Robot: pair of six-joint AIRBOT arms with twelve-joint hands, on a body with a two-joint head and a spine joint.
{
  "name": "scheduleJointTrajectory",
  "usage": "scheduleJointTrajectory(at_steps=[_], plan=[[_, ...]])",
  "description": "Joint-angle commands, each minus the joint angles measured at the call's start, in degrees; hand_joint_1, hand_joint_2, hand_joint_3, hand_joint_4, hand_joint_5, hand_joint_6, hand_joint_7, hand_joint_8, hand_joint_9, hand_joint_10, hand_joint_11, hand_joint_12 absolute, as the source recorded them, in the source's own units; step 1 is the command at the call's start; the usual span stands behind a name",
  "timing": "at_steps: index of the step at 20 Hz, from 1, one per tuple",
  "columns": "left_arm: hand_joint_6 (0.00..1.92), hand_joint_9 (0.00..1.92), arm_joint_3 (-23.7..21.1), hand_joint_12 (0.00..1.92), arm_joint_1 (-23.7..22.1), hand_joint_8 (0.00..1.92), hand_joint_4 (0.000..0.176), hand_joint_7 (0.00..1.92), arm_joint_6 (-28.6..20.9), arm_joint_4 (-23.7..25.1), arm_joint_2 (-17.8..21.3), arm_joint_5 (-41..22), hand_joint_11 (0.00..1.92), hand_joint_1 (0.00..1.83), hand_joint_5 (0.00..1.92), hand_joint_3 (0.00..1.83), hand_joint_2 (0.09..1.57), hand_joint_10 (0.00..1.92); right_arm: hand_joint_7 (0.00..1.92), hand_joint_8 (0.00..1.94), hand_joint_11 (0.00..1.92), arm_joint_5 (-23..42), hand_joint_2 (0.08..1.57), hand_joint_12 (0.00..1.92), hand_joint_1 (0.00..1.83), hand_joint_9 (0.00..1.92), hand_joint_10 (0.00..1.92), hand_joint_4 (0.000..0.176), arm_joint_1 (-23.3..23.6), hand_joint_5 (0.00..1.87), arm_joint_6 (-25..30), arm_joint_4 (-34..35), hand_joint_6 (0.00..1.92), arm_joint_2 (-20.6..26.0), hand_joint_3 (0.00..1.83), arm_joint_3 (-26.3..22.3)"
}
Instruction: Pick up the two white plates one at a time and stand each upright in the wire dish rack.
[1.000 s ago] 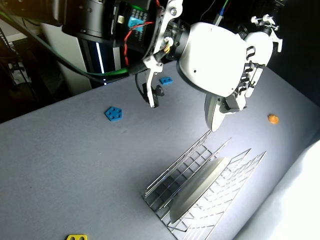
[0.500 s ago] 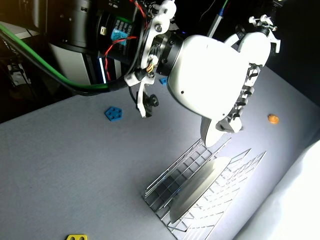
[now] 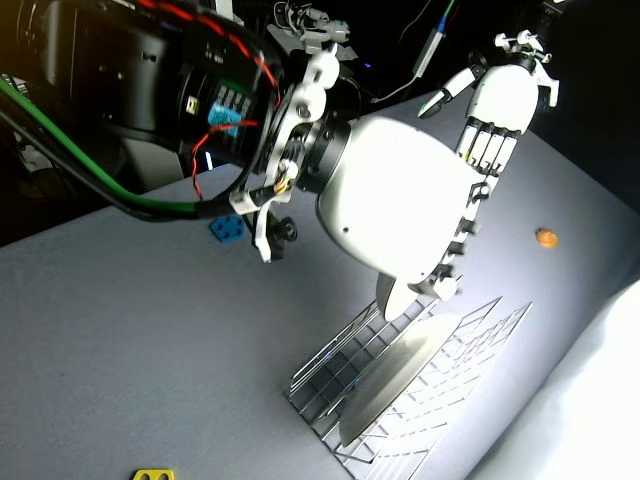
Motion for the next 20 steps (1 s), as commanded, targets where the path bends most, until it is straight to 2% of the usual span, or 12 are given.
scheduleJointTrajectory(at_steps=[1,3,14,20], plan=[[0.00,0.00,0.02,0.00,-0.55,0.00,0.000,0.00,-0.08,-2.70,0.30,-1.06,0.00,0.00,0.00,0.00,1.05,0.00,1.08,0.81,0.76,3.67,1.07,0.86,1.24,1.17,0.13,0.025,0.58,1.08,0.53,-0.33,0.85,0.20,0.00,0.27],[0.00,0.00,0.00,0.00,-0.56,0.00,0.000,0.00,-0.08,-2.70,0.30,-1.06,0.00,0.00,0.00,0.00,1.04,0.00,1.08,0.80,0.77,3.54,1.07,0.85,1.24,1.20,0.07,0.028,0.63,1.08,0.49,-0.33,0.86,0.14,0.00,0.53],[0.00,0.00,0.01,0.00,-0.64,0.00,0.000,0.00,-0.08,-2.68,0.06,-0.99,0.00,0.00,0.00,0.00,1.05,0.00,1.08,0.80,0.75,3.09,1.08,0.85,1.24,1.21,0.02,0.025,-1.19,1.04,-0.37,-0.31,0.92,-1.92,0.00,2.45],[0.00,0.00,0.01,0.00,-0.64,0.00,0.000,0.00,-0.08,-2.49,0.01,-0.99,0.00,0.00,0.00,0.00,1.05,0.00,1.08,0.79,0.77,3.11,1.07,0.84,1.24,1.24,0.01,0.025,-2.76,1.08,-0.80,-0.31,0.85,-2.50,0.00,3.36]])
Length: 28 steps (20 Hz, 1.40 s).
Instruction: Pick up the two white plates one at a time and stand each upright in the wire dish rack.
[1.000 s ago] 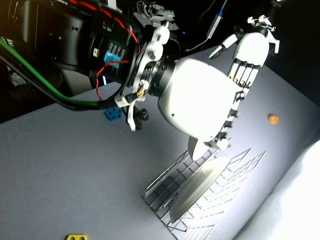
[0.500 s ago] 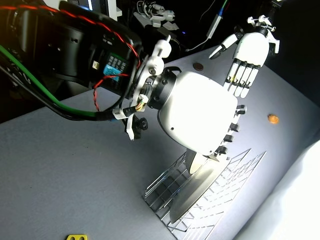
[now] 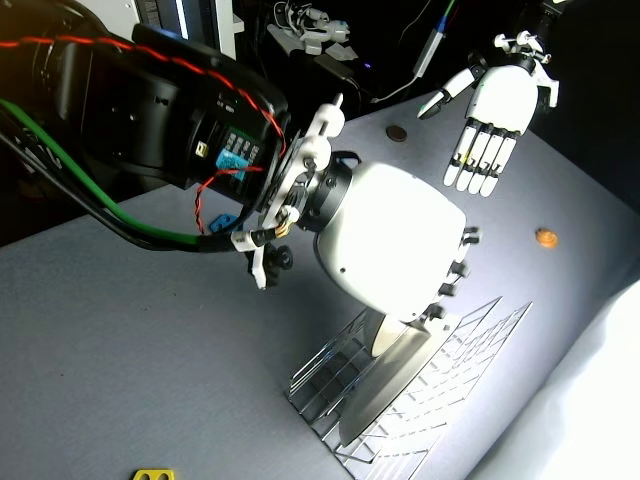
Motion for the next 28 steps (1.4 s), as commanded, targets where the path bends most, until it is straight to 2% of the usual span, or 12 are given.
scheduleJointTrajectory(at_steps=[1,17,22,28], plan=[[0.00,0.00,0.01,0.00,-0.54,0.00,0.000,0.00,-0.08,-2.90,0.13,-1.04,0.00,0.00,0.00,0.00,1.05,0.00,1.07,0.82,0.75,3.02,1.08,0.84,1.24,1.23,0.01,0.027,0.45,1.06,0.41,-0.33,0.89,0.14,0.00,0.31],[0.00,0.00,-0.13,0.00,-0.62,0.00,0.000,0.00,-0.08,-2.74,-0.05,-1.09,0.00,0.00,0.00,0.00,1.05,0.00,1.10,0.79,0.75,3.15,1.07,0.85,1.24,1.24,0.00,0.030,-3.08,1.07,-1.67,-0.38,0.85,-1.81,0.00,0.91],[0.00,0.00,-0.30,0.00,-0.62,0.00,0.000,0.00,-0.08,-2.33,-0.05,-1.09,0.00,0.00,0.00,0.00,1.05,0.00,1.08,0.82,0.75,2.92,1.08,0.84,1.24,1.23,0.00,0.030,-3.31,1.05,-1.69,-0.57,0.89,-1.96,0.00,0.88],[0.00,0.00,-0.32,0.00,-0.62,0.00,0.000,0.00,-0.08,-2.33,-0.05,-1.09,0.00,0.00,0.00,0.00,1.05,0.00,0.98,0.97,0.65,2.91,1.12,0.93,1.21,1.14,0.00,0.028,-3.26,0.96,-1.70,-0.65,1.05,-1.97,0.00,0.88]])
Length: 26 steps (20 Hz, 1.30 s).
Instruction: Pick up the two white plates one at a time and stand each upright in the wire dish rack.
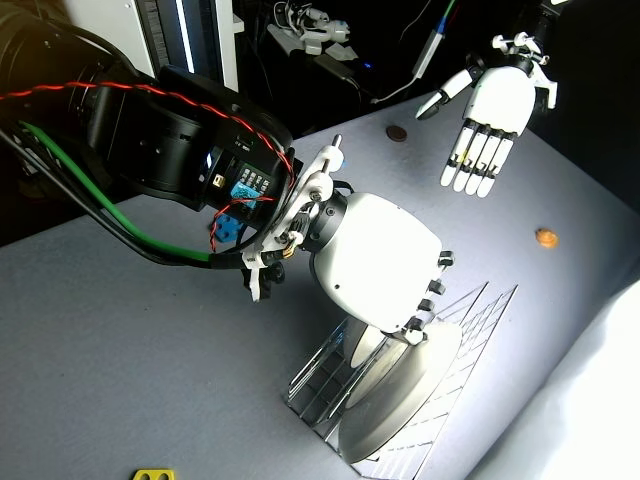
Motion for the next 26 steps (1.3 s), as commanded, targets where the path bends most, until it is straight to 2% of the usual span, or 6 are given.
scheduleJointTrajectory(at_steps=[1,3,7,9,11,26], plan=[[0.00,0.00,-0.08,0.00,-0.62,0.00,0.000,0.00,-0.08,-2.92,0.19,-1.05,0.00,0.00,0.00,0.00,1.05,0.00,0.95,1.01,0.62,2.63,1.14,0.96,1.20,1.10,0.01,0.029,0.36,0.93,0.63,-0.57,1.09,0.22,0.00,0.05],[0.00,0.00,-0.09,0.00,-0.62,0.00,0.000,0.00,-0.08,-2.92,0.19,-1.05,0.00,0.00,0.00,0.00,1.05,0.00,0.90,1.09,0.55,2.64,1.16,1.02,1.19,1.04,0.00,0.030,0.35,0.89,0.58,-0.58,1.17,0.22,0.00,0.04],[0.00,0.00,-0.13,0.00,-0.63,0.00,0.000,0.00,-0.08,-2.92,0.23,-1.07,0.00,0.00,0.00,0.00,1.05,0.00,0.94,0.06,0.42,2.66,1.19,1.07,1.09,0.92,0.00,0.000,0.36,0.83,0.50,-0.58,1.20,0.22,0.00,0.03],[0.00,0.00,-0.13,0.00,-0.66,0.00,0.000,0.00,-0.08,-2.92,0.23,-1.08,0.00,0.00,0.00,0.00,1.06,0.00,0.94,0.02,0.39,2.66,1.10,1.11,1.04,0.89,0.01,0.000,0.36,0.80,0.47,-0.58,0.30,0.22,0.00,0.03],[0.00,0.00,-0.16,0.00,-0.67,0.00,0.000,0.00,-0.08,-2.92,0.23,-1.09,0.00,0.00,0.00,0.00,1.05,0.00,0.92,0.00,0.37,2.66,1.08,1.11,1.03,0.87,0.00,0.000,0.39,0.85,0.39,-0.60,0.07,0.22,0.00,0.03],[0.00,0.00,-0.30,0.00,-0.63,0.00,0.000,0.00,-0.08,-2.54,0.23,-1.12,0.00,0.00,0.00,0.00,1.05,0.00,0.69,0.00,0.14,2.84,1.06,1.13,0.98,0.64,0.00,0.000,2.70,0.62,0.39,-0.61,0.00,0.33,0.00,-0.30]])
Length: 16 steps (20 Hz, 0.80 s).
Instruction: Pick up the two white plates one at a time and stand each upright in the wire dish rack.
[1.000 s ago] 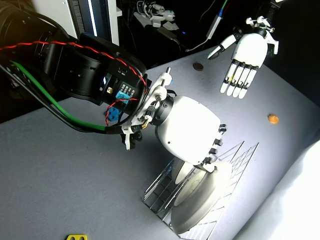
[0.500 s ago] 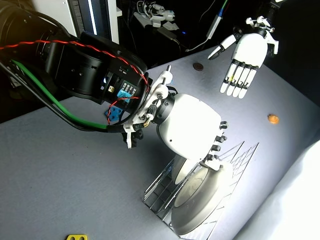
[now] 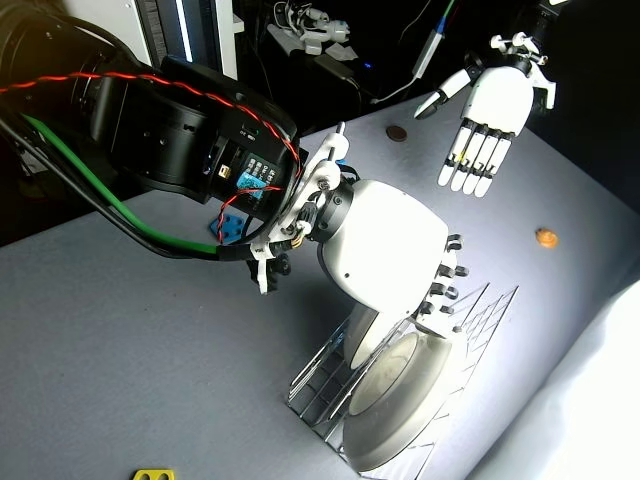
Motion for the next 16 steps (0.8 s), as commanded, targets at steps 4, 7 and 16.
scheduleJointTrajectory(at_steps=[4,7,16], plan=[[0.00,0.00,-0.01,0.00,-0.58,0.00,0.000,0.00,-0.08,-2.66,0.23,-1.05,0.00,0.00,0.00,0.00,1.05,0.00,0.62,0.00,0.08,4.59,1.03,1.06,0.98,0.58,0.00,0.000,2.48,0.56,0.26,-0.69,0.00,0.62,0.00,0.01],[0.00,0.00,-0.03,0.00,-0.58,0.00,0.000,0.00,-0.08,-2.63,0.20,-1.06,0.00,0.00,0.00,0.00,1.05,0.00,0.57,0.00,0.01,5.35,1.02,1.03,0.94,0.51,0.00,0.000,2.95,0.51,-0.83,-0.78,0.00,0.64,0.00,0.01],[0.00,0.00,0.63,0.00,-2.05,0.00,0.000,0.00,-0.07,-0.69,-0.07,-2.03,0.00,0.00,0.00,0.00,1.05,0.00,0.53,0.00,0.00,6.72,1.01,0.98,0.91,0.49,0.00,0.000,7.84,0.48,-0.79,-0.85,0.00,1.67,0.00,-0.48]])
